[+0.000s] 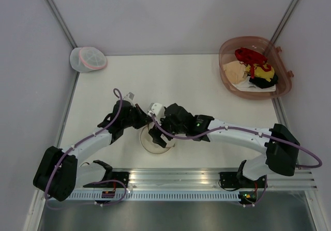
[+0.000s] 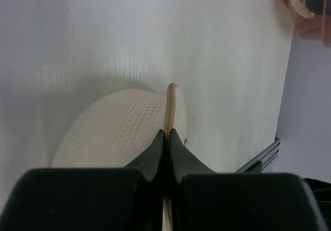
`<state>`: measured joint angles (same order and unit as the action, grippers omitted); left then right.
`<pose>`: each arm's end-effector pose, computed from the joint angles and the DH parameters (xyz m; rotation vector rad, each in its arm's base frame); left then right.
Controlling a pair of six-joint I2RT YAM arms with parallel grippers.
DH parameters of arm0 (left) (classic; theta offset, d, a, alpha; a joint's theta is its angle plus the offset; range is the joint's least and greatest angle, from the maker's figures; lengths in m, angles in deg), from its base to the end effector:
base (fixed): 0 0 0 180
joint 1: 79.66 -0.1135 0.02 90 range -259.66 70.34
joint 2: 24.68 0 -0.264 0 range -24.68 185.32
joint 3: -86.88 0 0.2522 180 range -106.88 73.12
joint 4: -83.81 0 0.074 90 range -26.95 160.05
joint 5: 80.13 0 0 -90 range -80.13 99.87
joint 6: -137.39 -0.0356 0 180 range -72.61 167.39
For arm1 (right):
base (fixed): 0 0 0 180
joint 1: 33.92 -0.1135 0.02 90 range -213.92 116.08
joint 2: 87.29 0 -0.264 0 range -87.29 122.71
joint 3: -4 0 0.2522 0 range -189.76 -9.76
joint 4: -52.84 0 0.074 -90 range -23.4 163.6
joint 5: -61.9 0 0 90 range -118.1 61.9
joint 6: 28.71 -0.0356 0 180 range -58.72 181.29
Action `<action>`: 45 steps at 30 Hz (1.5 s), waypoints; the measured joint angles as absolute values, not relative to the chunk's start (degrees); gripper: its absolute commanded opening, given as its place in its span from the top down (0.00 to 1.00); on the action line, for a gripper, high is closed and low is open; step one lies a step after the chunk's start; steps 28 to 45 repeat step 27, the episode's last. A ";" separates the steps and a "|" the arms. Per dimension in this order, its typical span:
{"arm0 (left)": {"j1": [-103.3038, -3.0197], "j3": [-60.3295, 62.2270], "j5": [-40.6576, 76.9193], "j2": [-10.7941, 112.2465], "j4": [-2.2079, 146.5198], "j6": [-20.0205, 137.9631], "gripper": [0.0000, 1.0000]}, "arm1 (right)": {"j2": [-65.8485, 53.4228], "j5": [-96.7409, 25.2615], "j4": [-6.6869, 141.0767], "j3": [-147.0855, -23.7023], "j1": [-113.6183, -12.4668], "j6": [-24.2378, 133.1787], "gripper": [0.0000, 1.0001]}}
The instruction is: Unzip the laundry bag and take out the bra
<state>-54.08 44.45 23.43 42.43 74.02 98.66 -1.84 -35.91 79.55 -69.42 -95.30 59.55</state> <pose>0.2093 -0.1094 0.1899 -0.3767 2.3094 -0.9816 0.1543 0.2928 0.2557 -1.2334 1.9974 0.7256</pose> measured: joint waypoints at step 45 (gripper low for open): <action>-55.70 43.80 30.78 41.21 74.54 91.90 0.98 | -31.88 -12.92 81.28 -69.90 -76.24 40.64 0.02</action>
